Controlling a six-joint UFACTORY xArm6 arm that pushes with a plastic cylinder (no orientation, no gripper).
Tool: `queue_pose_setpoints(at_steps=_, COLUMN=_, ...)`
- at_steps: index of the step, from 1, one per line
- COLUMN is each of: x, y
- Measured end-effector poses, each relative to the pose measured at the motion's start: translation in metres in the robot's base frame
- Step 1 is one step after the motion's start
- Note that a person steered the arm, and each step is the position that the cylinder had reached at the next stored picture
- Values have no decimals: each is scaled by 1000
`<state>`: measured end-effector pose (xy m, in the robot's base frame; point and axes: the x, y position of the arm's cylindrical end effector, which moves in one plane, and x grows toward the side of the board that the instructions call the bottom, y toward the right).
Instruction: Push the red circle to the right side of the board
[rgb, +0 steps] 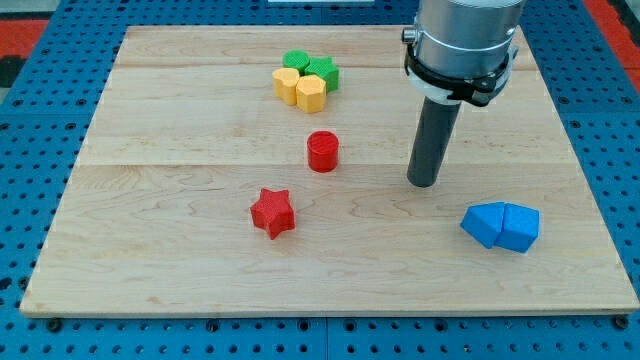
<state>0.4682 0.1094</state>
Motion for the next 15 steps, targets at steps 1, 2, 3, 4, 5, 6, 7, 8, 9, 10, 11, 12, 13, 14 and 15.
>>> queue_pose_setpoints(at_steps=1, x=0, y=0)
queue_pose_setpoints(at_steps=2, x=0, y=0)
queue_pose_setpoints(at_steps=3, x=8, y=-3)
queue_pose_setpoints(at_steps=4, x=22, y=-27)
queue_pose_setpoints(at_steps=5, x=28, y=-84)
queue_pose_setpoints(at_steps=6, x=14, y=-137)
queue_pose_setpoints(at_steps=7, x=3, y=-137)
queue_pose_setpoints(at_steps=8, x=3, y=-137)
queue_pose_setpoints(at_steps=9, x=0, y=-137)
queue_pose_setpoints(at_steps=10, x=-12, y=-135)
queue_pose_setpoints(at_steps=11, x=-13, y=-106)
queue_pose_setpoints(at_steps=12, x=-13, y=-61)
queue_pose_setpoints(at_steps=13, x=-10, y=-53)
queue_pose_setpoints(at_steps=14, x=-11, y=-135)
queue_pose_setpoints(at_steps=15, x=-40, y=-141)
